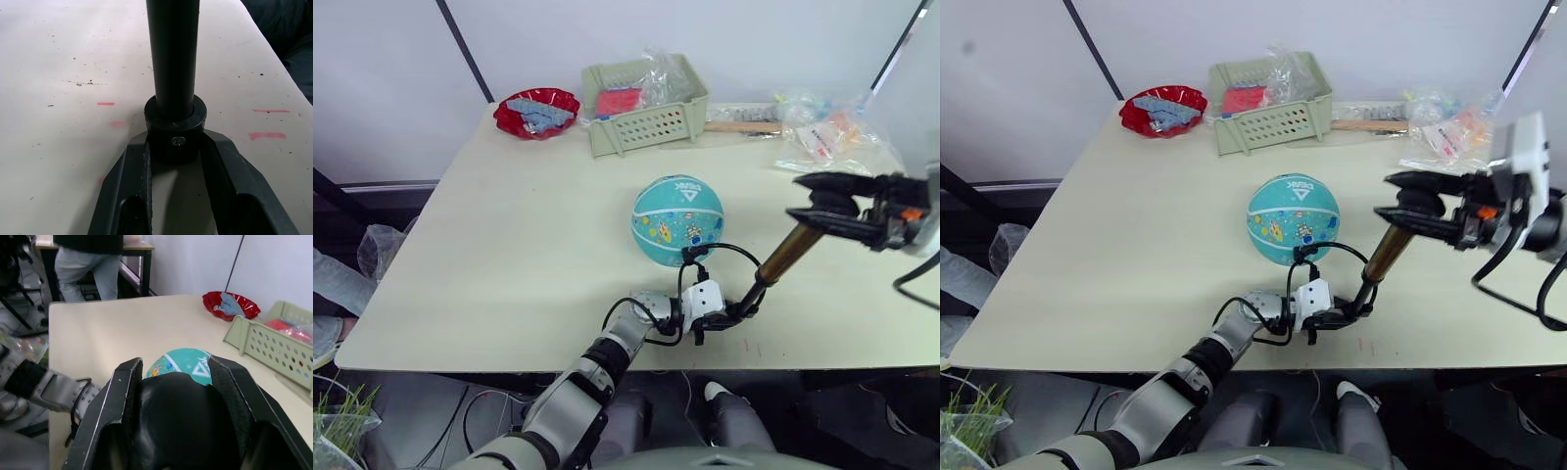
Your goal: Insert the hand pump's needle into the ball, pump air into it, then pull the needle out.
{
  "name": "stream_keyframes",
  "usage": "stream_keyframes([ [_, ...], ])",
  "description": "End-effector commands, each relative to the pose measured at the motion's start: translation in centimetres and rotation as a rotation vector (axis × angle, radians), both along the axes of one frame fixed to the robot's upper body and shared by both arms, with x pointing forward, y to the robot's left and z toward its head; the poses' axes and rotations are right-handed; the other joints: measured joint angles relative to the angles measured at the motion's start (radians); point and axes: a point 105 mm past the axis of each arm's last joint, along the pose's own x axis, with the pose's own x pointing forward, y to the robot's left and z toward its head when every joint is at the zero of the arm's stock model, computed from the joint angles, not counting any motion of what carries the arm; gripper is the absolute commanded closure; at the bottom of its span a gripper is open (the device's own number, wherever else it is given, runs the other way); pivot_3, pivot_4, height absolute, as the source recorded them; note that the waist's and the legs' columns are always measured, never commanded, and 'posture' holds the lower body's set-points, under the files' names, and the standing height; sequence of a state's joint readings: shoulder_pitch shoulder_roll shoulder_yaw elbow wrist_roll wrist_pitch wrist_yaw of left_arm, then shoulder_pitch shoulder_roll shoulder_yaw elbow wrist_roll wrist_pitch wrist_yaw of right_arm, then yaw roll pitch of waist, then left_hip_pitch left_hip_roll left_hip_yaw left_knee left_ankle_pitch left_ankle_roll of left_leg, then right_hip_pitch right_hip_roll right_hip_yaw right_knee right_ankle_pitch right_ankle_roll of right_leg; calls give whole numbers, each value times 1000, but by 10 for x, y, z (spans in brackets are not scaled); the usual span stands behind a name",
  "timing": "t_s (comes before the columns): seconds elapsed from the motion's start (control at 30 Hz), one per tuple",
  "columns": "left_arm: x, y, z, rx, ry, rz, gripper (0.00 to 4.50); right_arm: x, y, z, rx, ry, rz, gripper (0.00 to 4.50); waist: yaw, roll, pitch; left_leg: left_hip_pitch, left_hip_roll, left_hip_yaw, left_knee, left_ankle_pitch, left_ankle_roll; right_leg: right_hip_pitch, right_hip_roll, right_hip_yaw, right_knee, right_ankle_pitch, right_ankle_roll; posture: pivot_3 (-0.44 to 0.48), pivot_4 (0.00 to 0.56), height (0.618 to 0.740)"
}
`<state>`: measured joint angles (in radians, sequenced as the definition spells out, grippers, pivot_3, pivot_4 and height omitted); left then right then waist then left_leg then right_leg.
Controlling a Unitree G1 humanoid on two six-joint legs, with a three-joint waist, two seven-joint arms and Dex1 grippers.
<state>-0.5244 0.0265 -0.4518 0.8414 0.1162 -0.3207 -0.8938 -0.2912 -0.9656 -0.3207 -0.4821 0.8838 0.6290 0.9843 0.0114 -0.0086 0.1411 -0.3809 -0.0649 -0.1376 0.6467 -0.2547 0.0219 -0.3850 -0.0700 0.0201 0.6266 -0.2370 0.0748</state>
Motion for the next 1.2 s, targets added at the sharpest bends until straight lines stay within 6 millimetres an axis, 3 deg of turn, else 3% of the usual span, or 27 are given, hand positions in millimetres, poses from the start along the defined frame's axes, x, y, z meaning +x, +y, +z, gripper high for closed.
stream_keyframes([
  [0.03,-14,31,-45,150,126,54,3451,1,7,-39,-41,69,0,2828,-1,-2,-2,1,0,0,0,0,0,1,0,0,0,0,0,0,150,740],
  [0.13,-14,31,-45,151,120,54,3451,8,6,-77,-51,107,-43,2828,-5,-7,-6,3,1,0,0,0,0,3,0,0,0,0,1,0,150,740],
  [0.37,-12,32,-44,153,112,56,3451,10,7,-122,-58,118,-92,2828,-13,-7,-10,5,1,0,0,0,0,5,1,0,0,0,1,0,150,740],
  [0.43,-11,31,-43,153,111,55,3451,13,6,-129,-54,111,-119,2828,-13,-8,-11,5,1,0,0,0,0,5,2,0,0,-1,1,0,150,740],
  [0.6,-11,30,-43,150,115,56,3451,15,4,-125,-32,81,-127,2828,-15,-7,-11,5,0,0,0,0,0,5,1,0,0,0,1,0,150,740],
  [0.7,-10,30,-43,152,114,56,3451,14,1,-105,-3,40,-110,2828,-15,-7,-11,5,0,-1,0,0,0,5,1,0,0,-1,1,0,150,740],
  [0.87,-9,32,-43,154,115,64,3451,7,-4,-37,50,-29,-28,2828,-10,-1,-3,2,-1,-1,1,0,0,3,0,-1,0,0,0,0,150,740],
  [1.07,-10,31,-44,150,120,66,3451,2,-10,8,59,-53,4,2828,1,2,2,-1,-1,-1,1,0,0,0,0,-1,0,1,-3,0,150,740],
  [1.2,-11,31,-45,151,119,65,3451,-2,-13,28,57,-58,9,2828,1,2,3,-2,-1,-1,1,0,0,-1,-1,-1,0,2,-3,0,150,740],
])
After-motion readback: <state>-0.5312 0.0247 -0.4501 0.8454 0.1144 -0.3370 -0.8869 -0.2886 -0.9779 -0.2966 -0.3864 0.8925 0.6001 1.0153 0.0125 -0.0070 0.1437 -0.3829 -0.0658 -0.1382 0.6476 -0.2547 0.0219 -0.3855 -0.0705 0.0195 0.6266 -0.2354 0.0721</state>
